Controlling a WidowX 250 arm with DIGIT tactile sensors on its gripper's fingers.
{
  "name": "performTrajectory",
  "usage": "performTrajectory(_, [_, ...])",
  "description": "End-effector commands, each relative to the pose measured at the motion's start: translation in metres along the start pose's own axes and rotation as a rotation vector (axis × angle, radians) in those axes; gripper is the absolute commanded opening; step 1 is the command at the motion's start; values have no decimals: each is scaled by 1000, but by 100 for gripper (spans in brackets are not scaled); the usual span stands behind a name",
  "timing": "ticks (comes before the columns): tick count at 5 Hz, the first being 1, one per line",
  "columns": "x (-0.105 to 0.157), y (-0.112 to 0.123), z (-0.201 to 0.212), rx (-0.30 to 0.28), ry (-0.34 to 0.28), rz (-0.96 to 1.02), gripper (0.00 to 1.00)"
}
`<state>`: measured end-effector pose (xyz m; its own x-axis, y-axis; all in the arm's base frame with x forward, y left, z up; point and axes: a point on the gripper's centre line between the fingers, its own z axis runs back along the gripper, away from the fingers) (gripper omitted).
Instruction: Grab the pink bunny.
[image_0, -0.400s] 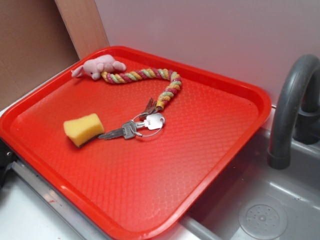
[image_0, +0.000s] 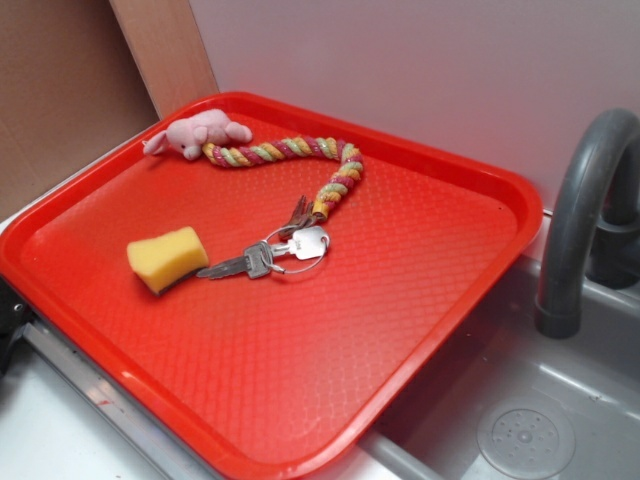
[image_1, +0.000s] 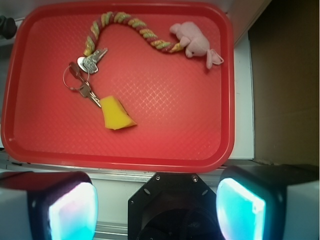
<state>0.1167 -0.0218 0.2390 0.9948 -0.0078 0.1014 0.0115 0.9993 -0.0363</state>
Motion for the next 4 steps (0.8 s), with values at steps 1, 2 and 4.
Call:
performTrajectory(1, [54,23,-29,-2,2,-209,100])
performTrajectory(2, [85,42,-59,35,-28,-371,100])
performTrajectory(4, [133,62,-134,120,-22,-622,100])
